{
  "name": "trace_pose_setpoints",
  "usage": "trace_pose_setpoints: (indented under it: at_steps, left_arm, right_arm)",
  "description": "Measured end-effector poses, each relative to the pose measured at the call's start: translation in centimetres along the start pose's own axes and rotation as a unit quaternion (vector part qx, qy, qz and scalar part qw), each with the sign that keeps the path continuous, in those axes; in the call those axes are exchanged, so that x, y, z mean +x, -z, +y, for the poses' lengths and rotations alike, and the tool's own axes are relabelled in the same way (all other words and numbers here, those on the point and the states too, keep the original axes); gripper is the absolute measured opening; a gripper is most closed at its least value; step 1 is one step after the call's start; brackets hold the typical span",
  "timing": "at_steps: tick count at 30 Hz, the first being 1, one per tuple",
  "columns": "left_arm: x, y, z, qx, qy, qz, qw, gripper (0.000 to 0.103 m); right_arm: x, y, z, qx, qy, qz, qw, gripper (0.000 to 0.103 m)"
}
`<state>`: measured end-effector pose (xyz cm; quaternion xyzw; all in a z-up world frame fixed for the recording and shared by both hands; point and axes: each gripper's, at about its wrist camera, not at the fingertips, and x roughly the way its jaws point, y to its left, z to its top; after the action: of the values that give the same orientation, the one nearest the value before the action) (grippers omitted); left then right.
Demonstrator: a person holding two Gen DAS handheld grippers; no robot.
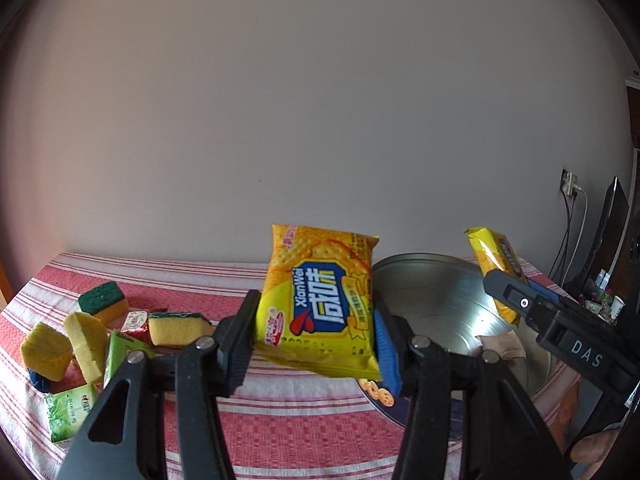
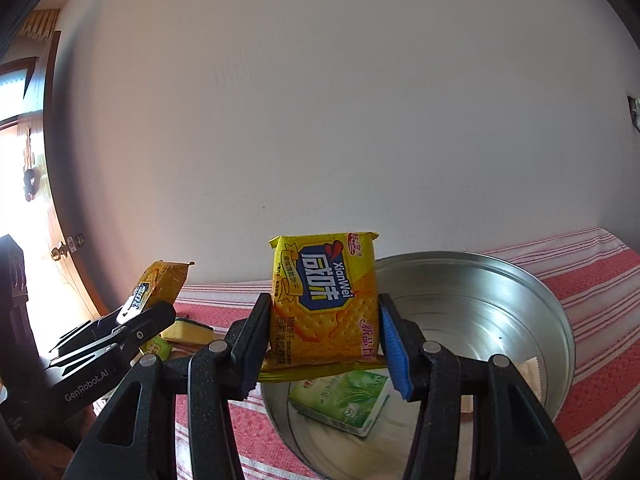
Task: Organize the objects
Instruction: 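Carry both yellow packets over the tin and release them inside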
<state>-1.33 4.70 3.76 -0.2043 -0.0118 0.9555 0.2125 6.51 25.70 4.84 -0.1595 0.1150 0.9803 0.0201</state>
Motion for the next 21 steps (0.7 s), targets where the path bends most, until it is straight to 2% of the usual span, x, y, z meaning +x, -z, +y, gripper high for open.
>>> trace_pose_setpoints:
  at_steps: [12,15,21]
  left_arm:
    - [3.7,-0.3,-7.2,0.026,0.025,0.024,0.9991,0.051]
    - [3.2,-0.5,-10.0,0.036,0.027,0.029,0.9985,0.051]
    - [5.0,-0.1,-11.9,0.037,0.026,0.051,0.9977,0.051]
  right_arm:
    - [-0.8,-1.2,-7.0,-0.008,0.087,-0.018,0.996,0.054]
    - [-0.7,-1.4,-7.9,-0.002,0.097,-0.015,0.995,0.054]
    - [-0.4,-1.5,-8.8,-0.002,0.116,-0.003,0.993,0.054]
